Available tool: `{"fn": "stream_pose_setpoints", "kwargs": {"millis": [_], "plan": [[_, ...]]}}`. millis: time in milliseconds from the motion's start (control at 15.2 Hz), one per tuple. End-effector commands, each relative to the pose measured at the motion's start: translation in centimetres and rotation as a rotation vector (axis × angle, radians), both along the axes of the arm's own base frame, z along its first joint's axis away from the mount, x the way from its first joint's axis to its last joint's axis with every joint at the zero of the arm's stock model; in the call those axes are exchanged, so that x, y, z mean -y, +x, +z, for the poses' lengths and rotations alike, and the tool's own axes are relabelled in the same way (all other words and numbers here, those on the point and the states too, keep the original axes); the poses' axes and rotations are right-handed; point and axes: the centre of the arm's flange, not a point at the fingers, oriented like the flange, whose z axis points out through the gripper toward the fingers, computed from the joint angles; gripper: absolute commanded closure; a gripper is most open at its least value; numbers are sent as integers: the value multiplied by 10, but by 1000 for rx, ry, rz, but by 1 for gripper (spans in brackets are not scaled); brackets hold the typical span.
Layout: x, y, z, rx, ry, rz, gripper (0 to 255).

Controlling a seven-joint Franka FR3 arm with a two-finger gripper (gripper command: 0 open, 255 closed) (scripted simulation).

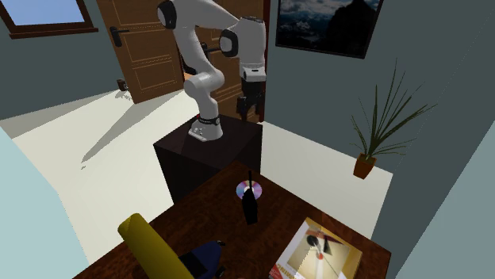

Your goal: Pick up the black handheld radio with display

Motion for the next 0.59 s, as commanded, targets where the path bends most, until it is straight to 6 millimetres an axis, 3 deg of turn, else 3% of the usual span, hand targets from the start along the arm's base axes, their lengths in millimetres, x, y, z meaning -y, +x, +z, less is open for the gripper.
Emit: {"fn": "stream_pose_setpoints", "kwargs": {"millis": [0, 528], "plan": [[20, 8, -12, 8, -1, -13, 0], [102, 38, -70, 33, 2, -66, 0]]}}
